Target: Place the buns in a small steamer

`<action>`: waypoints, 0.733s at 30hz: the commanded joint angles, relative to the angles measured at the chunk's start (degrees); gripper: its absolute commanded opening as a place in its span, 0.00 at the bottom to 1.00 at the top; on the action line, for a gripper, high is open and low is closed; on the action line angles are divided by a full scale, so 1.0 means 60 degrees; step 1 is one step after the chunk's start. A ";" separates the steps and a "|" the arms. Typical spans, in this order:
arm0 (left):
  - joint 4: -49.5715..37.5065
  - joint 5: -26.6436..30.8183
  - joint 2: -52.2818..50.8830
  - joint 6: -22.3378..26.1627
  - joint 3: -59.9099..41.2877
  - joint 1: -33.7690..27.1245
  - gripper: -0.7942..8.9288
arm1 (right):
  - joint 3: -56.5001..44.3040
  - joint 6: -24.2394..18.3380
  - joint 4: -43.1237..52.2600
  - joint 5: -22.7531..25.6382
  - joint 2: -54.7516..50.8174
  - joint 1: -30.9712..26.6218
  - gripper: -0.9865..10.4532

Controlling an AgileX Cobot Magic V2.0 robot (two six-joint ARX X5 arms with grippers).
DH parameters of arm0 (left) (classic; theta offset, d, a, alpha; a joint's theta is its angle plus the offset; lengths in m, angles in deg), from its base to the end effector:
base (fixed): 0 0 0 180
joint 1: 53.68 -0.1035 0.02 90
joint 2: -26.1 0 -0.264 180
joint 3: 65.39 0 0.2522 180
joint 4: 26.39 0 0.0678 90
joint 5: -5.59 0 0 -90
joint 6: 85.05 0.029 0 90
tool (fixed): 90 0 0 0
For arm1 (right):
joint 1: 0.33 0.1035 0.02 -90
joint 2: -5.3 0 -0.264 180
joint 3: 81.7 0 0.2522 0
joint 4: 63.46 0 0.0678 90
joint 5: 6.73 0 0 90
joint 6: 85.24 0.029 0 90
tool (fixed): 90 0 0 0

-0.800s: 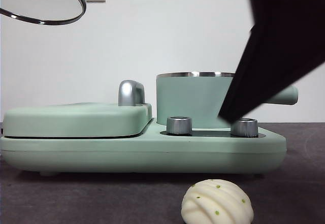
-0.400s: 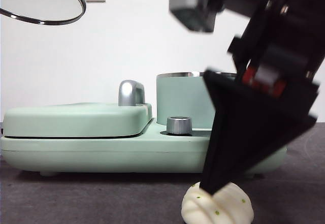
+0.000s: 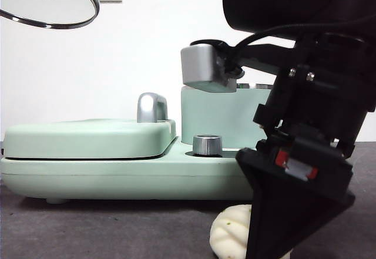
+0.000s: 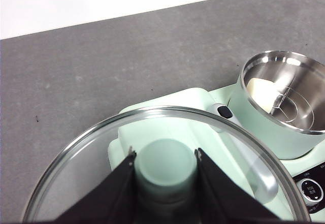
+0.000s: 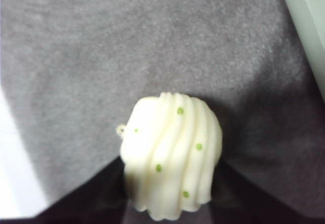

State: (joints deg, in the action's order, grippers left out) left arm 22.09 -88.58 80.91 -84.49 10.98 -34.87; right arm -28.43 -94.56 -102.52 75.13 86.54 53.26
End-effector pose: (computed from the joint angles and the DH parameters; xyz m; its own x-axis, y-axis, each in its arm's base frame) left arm 0.1779 -0.0628 0.3681 0.8183 -0.3556 -0.4515 0.3871 0.9217 -0.0242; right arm 0.1393 0.1957 0.1573 0.1154 0.3949 -0.9114 -0.9070 0.4159 0.0654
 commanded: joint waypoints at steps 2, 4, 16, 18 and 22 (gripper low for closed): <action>-0.0248 0.0025 0.0047 -0.0033 0.0175 0.0018 0.09 | 0.0117 0.0623 -0.0612 -0.0066 -0.1078 0.0091 0.23; -0.0244 0.0025 0.0047 -0.0033 0.0175 0.0018 0.09 | 0.0291 0.0925 -0.1370 -0.0062 -0.1945 0.0076 0.23; -0.0240 0.0022 0.0047 -0.0029 0.0175 0.0022 0.09 | 0.4346 0.2514 -0.5056 0.0539 -0.3129 -0.1577 0.24; -0.0237 0.0022 0.0047 -0.0029 0.0175 0.0022 0.09 | 0.5013 0.2269 -0.5071 0.0543 -0.2703 -0.1978 0.24; -0.0237 0.0018 0.0047 -0.0029 0.0175 0.0022 0.09 | 0.6135 0.1738 -0.5023 0.0532 -0.1559 -0.2721 0.24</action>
State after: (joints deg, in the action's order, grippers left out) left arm 22.11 -88.58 80.91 -84.49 10.98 -34.87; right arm 7.00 -82.36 -133.08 78.32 75.10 36.97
